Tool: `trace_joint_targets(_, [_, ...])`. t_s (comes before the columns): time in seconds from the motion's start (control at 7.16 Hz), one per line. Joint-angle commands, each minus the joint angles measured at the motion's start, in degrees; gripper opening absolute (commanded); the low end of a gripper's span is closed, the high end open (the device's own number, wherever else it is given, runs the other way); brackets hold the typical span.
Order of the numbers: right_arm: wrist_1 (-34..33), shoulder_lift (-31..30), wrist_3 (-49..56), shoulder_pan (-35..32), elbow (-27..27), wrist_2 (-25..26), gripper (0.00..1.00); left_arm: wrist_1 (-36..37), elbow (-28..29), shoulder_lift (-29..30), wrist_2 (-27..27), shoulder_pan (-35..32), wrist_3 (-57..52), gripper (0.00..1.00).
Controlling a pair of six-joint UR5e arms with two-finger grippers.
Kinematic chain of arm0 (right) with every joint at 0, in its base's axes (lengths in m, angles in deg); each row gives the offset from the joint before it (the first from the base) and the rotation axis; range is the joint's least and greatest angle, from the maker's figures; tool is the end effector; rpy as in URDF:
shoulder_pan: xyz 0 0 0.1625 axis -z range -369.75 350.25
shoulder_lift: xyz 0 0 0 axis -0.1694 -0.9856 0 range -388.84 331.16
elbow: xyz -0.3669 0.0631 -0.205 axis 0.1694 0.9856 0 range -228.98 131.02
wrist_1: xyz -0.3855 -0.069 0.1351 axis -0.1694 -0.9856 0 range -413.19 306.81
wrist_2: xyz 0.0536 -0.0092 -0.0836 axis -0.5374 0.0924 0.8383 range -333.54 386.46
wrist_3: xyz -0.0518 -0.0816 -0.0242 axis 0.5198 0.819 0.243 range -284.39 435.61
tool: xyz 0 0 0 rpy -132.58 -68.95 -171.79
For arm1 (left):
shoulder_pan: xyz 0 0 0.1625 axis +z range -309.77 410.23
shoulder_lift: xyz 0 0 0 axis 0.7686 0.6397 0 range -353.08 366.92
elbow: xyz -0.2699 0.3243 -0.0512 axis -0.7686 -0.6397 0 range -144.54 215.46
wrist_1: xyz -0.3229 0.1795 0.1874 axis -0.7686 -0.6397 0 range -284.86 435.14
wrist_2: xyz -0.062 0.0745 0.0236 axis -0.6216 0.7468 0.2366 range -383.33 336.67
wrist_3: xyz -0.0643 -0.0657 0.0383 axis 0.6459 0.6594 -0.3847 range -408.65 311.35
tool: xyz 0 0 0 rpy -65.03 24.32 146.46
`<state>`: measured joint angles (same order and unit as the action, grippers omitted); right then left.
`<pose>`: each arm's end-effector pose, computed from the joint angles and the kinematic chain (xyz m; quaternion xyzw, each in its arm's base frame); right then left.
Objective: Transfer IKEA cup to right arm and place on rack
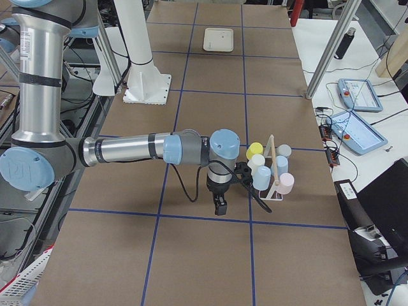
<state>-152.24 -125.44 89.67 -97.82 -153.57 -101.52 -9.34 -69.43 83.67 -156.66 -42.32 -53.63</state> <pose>0.0571 -0.4400 0.6106 0.0256 -0.3245 -0.1285 0.9368 -0.0822 -0.3860 0.6440 -0.0071 0.3702 0.0072 0.9289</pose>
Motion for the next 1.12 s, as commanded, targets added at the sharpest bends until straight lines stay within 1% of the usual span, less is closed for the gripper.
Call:
trace_joint_targets(0.0, [0.0,0.0,0.0,0.0,0.0,0.0,1.0,0.0,0.0,0.0,0.0,0.0,0.1,1.0])
trace_joint_targets(0.98, [-0.1,-0.8,-0.1,0.0,0.2,-0.1,1.0,-0.2,-0.9,0.6,0.1,0.0,0.0,1.0])
